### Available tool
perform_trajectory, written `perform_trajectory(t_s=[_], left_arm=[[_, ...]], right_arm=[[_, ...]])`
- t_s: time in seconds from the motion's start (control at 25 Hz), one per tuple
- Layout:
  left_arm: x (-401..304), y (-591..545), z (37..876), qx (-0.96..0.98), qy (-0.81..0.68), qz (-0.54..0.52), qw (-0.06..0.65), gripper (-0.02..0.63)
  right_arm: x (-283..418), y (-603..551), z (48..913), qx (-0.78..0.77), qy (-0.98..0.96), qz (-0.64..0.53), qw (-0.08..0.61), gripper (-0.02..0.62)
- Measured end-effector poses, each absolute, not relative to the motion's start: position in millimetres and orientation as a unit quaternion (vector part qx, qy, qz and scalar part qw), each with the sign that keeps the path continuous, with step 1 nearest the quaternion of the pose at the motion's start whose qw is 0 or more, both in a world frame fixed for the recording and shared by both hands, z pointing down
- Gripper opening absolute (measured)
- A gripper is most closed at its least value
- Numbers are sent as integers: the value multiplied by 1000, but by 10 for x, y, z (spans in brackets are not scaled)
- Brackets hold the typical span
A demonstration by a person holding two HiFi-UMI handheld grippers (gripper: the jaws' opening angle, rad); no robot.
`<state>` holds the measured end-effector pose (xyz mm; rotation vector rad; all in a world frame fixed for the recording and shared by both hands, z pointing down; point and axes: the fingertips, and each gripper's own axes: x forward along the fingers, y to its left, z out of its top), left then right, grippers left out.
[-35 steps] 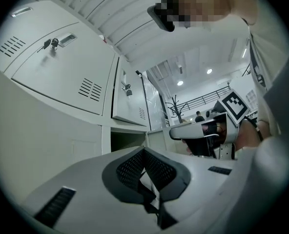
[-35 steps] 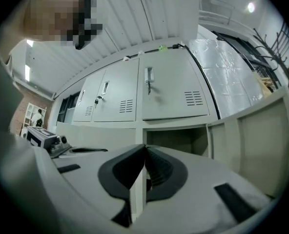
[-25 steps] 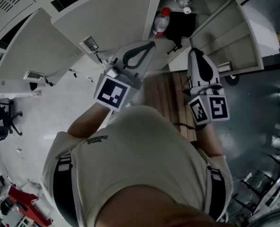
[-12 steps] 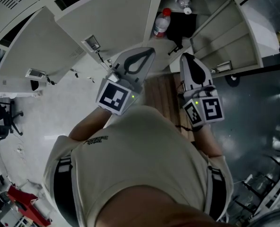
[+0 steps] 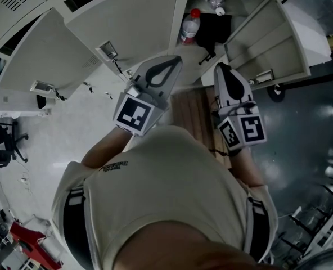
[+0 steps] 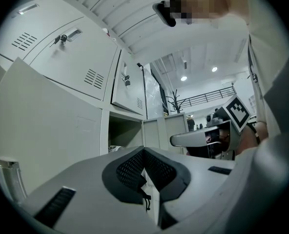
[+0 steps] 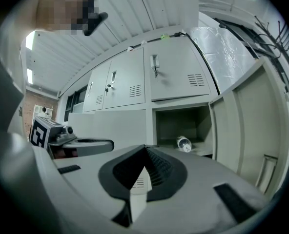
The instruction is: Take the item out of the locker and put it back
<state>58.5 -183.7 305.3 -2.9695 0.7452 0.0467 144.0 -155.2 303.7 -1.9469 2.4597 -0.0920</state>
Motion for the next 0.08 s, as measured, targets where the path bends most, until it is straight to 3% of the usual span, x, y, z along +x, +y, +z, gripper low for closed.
perform_trajectory(t_s=[0.08], left_arm=[[599,-1816,3052,-969,242,14,42,12]], right_arm=[[1452,-1535,3041,-620,784,-30,0,2]])
